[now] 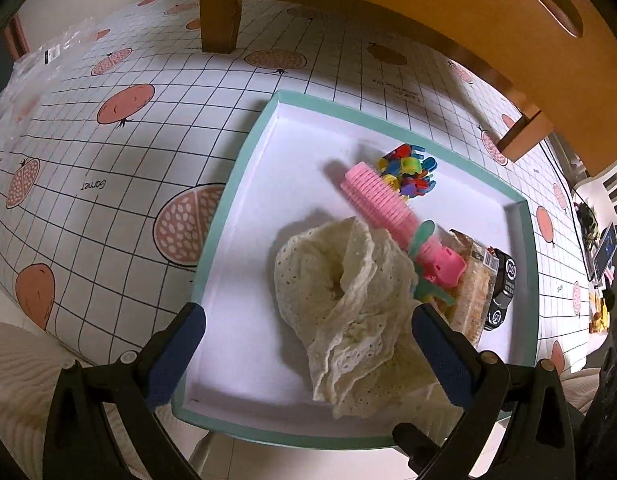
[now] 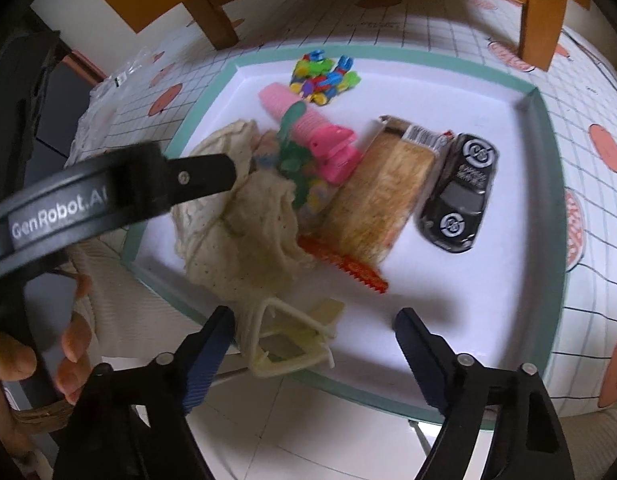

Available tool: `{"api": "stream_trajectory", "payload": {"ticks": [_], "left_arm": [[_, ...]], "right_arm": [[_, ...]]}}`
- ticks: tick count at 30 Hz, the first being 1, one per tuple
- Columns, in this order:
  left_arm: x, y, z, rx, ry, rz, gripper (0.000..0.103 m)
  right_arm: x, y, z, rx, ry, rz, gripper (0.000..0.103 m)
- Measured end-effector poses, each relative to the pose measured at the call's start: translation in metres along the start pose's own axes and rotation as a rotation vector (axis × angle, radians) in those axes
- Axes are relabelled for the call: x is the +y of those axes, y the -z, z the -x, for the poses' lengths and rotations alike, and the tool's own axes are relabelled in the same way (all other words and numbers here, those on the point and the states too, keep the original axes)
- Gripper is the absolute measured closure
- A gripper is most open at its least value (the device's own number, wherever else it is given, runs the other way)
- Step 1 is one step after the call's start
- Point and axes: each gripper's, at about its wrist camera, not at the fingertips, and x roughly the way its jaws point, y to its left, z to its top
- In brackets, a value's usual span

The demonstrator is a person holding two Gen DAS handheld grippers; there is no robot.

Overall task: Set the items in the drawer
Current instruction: 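Grasp the cream lace cloth with the left tool while the right tool grasps the white plastic stand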

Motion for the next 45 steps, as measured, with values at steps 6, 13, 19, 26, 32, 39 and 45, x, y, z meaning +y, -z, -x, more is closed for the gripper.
{"api": "stream_trajectory", "payload": {"ticks": [6,13,19,26,32,39,45], "left_arm": [[0.000,0.001,0.000,0.002,0.003,0.001,0.001],[-0.001,0.002,-0.005,0.022,0.013,-0.012,0.009],[0.001,0.005,-0.008,0.038,0.024,-0.002,0.015],[0.003,0.006,-0.013,0.068,0.016,0.003,0.017],[0.001,0.007,-0.014,0.075,0.022,-0.012,0.030],[-0.006,0.009,-0.012,0.070,0.042,-0.053,0.066],[0.000,0.010,-0.007,0.054,0.059,-0.042,0.081]], "right_arm": [[0.006,0.001,0.001,-0.015,-0.022,0.032,0.035],[0.000,0.002,0.001,-0.009,-0.085,-0.011,0.044],[-0.010,-0.003,0.006,-0.022,-0.074,-0.067,0.044],[-0.030,-0.004,0.013,-0.041,-0.013,-0.134,0.044],[-0.047,-0.003,0.017,-0.044,-0.019,-0.195,0.044],[-0.048,-0.005,0.018,-0.046,-0.023,-0.202,0.044],[-0.046,-0.004,0.022,-0.067,-0.025,-0.202,0.044]]}}
